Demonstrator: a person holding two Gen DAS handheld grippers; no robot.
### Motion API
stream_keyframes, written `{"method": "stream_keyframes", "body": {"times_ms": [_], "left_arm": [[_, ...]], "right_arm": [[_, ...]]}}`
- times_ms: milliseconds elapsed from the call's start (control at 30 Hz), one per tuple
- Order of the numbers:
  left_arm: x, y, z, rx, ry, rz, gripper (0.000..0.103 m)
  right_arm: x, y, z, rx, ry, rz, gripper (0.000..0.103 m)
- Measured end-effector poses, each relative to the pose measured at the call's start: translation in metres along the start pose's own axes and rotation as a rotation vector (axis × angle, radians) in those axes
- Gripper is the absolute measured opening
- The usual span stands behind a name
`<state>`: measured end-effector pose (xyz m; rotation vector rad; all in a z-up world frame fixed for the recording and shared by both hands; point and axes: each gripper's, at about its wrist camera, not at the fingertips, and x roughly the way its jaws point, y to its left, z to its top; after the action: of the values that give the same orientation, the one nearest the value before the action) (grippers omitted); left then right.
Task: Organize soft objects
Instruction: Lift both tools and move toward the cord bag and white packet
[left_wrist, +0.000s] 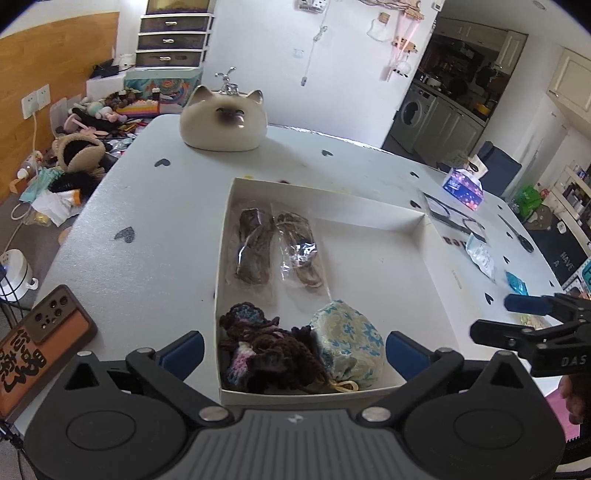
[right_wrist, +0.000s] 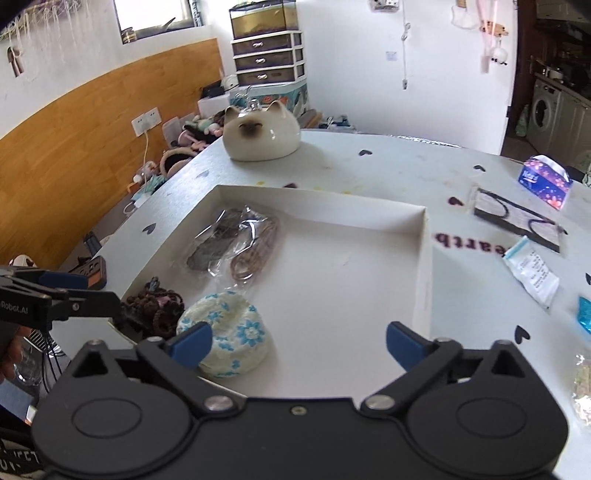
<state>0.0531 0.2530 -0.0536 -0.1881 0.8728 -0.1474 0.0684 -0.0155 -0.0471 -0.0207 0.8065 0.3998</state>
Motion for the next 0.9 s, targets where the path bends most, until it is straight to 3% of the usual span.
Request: {"method": "stream_keyframes", "body": {"times_ms": [467,900], "left_arm": [[-0.002,-0.043,0.0,-0.035,-0.058,0.056,0.103],[0.026,-0.139,0.01,-0.037,-0.087,0.049,0.103]], "right_arm": [[-0.018,-0.04,0.002,-0.016,-0.053,0.036,0.103],[-0.046,-0.129,0.0,-0.003,-0.059,0.013,0.103]]}}
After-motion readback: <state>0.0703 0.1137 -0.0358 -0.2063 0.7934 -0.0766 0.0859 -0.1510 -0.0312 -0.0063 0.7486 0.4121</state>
